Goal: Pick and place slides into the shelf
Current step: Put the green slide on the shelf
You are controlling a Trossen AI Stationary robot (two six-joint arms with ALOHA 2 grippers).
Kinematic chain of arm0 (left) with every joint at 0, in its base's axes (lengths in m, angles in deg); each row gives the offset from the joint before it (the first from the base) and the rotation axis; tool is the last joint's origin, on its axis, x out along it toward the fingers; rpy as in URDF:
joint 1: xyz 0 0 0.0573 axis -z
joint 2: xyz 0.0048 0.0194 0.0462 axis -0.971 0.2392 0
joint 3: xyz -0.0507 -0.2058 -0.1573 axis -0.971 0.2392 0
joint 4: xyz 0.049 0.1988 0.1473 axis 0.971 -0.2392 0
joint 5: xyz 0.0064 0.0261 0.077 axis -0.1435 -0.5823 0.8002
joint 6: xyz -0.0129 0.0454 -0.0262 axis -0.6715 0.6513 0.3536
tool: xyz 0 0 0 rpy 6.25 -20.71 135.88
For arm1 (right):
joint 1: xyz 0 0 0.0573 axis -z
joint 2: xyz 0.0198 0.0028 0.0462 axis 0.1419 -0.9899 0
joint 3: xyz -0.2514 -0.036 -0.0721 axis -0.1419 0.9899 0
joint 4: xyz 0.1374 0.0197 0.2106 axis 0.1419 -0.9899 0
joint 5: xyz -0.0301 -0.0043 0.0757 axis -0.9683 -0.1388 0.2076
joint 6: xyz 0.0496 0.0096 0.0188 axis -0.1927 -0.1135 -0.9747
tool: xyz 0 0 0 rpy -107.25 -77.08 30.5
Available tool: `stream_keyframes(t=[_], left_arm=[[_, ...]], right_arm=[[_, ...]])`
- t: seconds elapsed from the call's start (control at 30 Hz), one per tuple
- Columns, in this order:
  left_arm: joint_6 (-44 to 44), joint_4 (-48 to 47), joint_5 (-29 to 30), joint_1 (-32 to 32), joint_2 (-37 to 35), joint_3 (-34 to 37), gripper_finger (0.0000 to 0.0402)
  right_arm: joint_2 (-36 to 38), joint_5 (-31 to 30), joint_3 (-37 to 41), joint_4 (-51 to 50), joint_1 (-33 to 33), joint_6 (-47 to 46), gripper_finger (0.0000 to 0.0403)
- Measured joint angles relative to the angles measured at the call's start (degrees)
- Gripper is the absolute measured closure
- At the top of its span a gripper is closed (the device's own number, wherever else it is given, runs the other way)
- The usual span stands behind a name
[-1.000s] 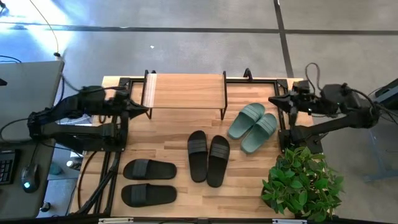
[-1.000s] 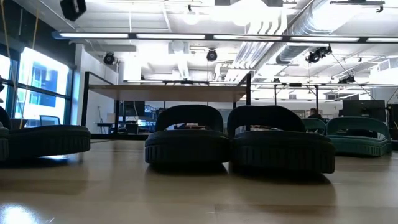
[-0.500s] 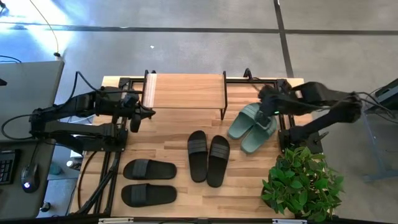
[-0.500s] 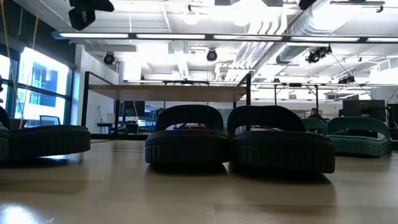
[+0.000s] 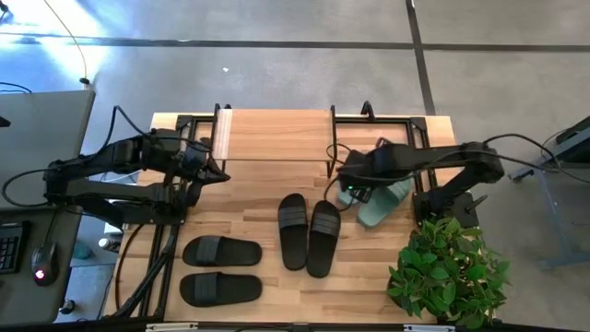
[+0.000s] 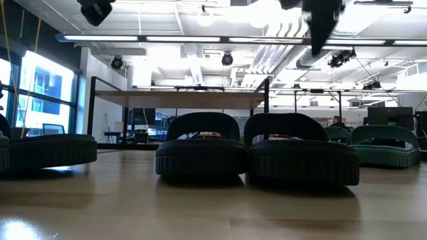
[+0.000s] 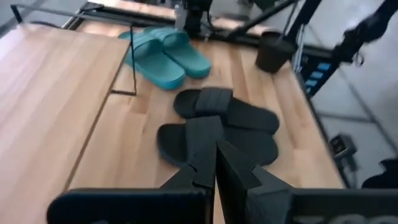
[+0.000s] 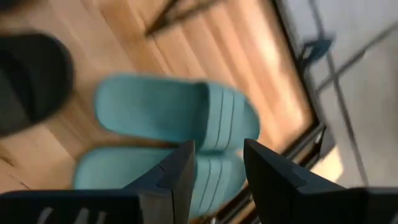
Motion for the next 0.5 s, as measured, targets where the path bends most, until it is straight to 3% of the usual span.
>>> stream_keyframes(t=[0.17,0.5], left_arm=[[2.19,-1.65,4.96,0.00,1.00,0.00,0.0401],[4.63,-1.63,5.20,0.00,1.13,0.00,0.0401]], right_arm=[[-0.76,1.84,10.15,4.51,3.26,-2.43,0.0273],[-0.66,-0.16,24.95,20.79,8.32,-2.86,0.0273]])
